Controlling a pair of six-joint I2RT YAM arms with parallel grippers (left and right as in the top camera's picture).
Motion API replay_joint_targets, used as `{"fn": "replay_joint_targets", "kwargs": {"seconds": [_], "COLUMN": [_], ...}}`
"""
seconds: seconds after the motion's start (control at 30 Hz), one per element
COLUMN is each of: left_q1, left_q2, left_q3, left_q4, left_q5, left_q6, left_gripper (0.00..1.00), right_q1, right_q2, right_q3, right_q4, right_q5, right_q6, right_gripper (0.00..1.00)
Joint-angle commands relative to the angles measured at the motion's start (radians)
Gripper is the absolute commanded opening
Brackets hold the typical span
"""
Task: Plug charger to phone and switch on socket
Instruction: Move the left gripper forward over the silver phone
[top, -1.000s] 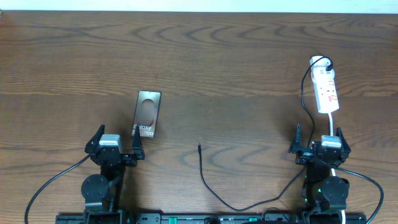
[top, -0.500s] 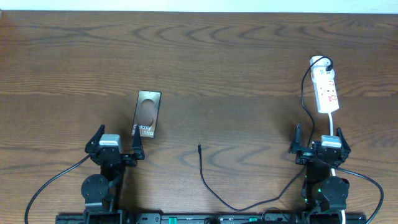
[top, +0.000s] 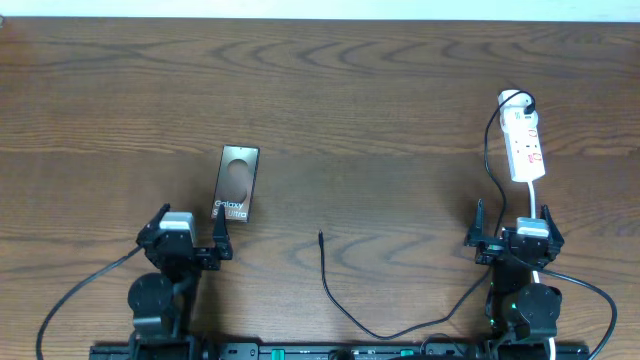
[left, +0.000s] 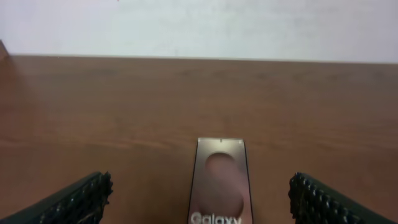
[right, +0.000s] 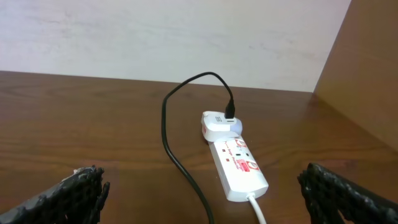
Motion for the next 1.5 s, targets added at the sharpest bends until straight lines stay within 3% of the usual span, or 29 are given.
{"fn": "replay_joint_targets", "kwargs": {"seconds": [0.0, 0.4, 0.73, 0.77, 1.13, 1.17, 1.2, 1.23, 1.27, 1.3, 1.33, 1.37, 1.47], "left_q1": [-0.003, -0.003, -0.003, -0.003, -0.003, -0.003, -0.003, -0.003, -0.003, -0.003, -0.003, -0.003, -0.003], "left_q2": [0.144, 0.815, 1.311, 1.346, 1.530, 1.539, 1.545, 1.550, 1.553, 1.553, 1.553, 1.553, 1.553], "left_q3": [0.158, 0.720, 1.251, 1.279, 1.292, 1.292, 1.292, 1.292, 1.292, 1.292, 1.292, 1.292, 1.291], "left_q4": [-0.024, -0.252, -0.715, -0.749, -0.801, -0.801, -0.801, -0.801, -0.801, -0.801, -0.801, -0.802, -0.810], "left_q5": [-0.014, -0.013, -0.008, -0.004, -0.002, -0.002, -0.002, -0.002, -0.002, -0.002, -0.002, -0.002, -0.002], "left_q6": [-0.012, -0.013, -0.016, -0.016, -0.016, -0.016, -0.016, -0.016, -0.016, -0.016, -0.017, -0.017, -0.019], "left_gripper": [0.93, 0.93, 0.93, 0.98, 0.98, 0.94, 0.64, 0.46, 0.41, 0.43, 0.81, 0.98, 0.98], "right_q1": [0.004, 0.004, 0.004, 0.004, 0.004, 0.004, 0.004, 0.004, 0.004, 0.004, 0.004, 0.004, 0.004], "right_q2": [-0.003, -0.003, -0.003, -0.003, -0.003, -0.003, -0.003, -0.003, -0.003, -0.003, -0.003, -0.003, -0.003], "right_q3": [-0.001, -0.001, -0.001, -0.001, -0.001, -0.001, -0.001, -0.001, -0.001, -0.001, -0.001, -0.001, -0.001], "right_q4": [-0.005, -0.005, -0.005, -0.005, -0.005, -0.005, -0.005, -0.005, -0.005, -0.005, -0.005, -0.005, -0.005], "right_q5": [0.002, 0.002, 0.002, 0.002, 0.002, 0.002, 0.002, 0.002, 0.002, 0.002, 0.002, 0.002, 0.002], "right_q6": [-0.007, -0.007, -0.007, -0.007, -0.007, -0.007, -0.007, -0.007, -0.007, -0.007, -0.007, -0.007, -0.007], "right_gripper": [0.99, 0.99, 0.99, 0.99, 0.99, 0.99, 0.99, 0.99, 0.99, 0.99, 0.99, 0.99, 0.99]}}
